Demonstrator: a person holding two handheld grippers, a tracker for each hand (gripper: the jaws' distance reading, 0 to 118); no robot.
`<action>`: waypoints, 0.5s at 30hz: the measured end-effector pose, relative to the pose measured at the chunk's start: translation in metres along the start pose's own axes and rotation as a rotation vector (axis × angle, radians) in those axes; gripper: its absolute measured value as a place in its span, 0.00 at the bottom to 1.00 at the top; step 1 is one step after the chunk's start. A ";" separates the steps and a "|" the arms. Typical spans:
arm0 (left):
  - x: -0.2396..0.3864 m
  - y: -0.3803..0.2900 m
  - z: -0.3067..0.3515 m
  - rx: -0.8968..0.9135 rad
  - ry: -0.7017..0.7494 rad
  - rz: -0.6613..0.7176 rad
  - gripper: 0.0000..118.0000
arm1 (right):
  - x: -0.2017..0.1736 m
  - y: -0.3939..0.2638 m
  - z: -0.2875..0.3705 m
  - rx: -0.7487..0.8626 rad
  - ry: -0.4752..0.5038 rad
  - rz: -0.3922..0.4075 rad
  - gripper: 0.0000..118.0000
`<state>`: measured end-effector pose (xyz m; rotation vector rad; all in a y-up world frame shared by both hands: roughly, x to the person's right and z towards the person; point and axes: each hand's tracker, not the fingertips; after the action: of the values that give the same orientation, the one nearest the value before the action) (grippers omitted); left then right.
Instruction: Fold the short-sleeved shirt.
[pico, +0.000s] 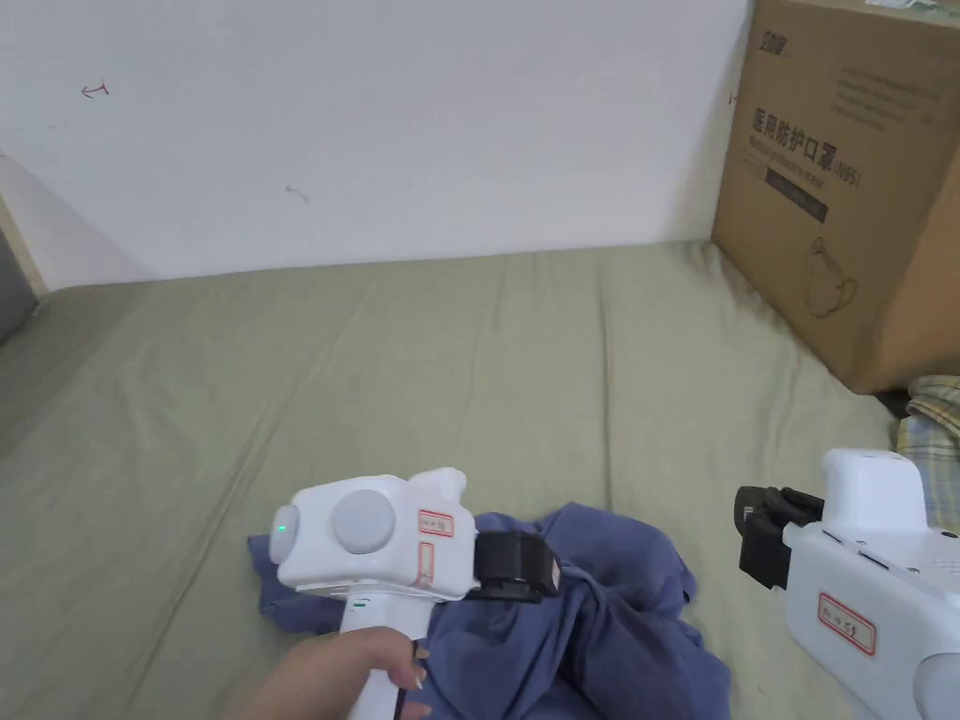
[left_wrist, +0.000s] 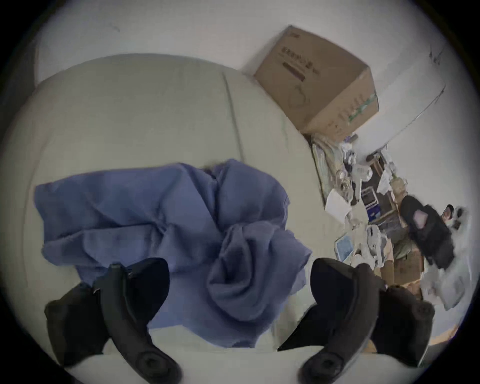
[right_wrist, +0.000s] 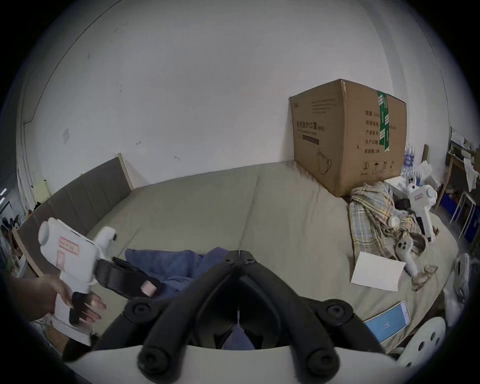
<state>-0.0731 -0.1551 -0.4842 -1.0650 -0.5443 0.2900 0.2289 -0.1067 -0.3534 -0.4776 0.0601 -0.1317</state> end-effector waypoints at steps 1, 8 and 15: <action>-0.003 -0.003 0.020 0.061 0.003 0.002 0.93 | -0.002 0.001 0.000 0.000 0.004 -0.003 0.00; -0.037 -0.047 0.132 0.373 0.091 -0.020 0.19 | -0.019 0.003 0.006 0.020 0.018 0.025 0.00; -0.067 -0.061 0.157 0.381 0.236 -0.018 0.00 | -0.035 -0.002 0.000 0.021 0.030 0.048 0.00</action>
<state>-0.2177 -0.0981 -0.3913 -0.7115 -0.2717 0.2368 0.1943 -0.1033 -0.3520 -0.4531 0.0997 -0.0926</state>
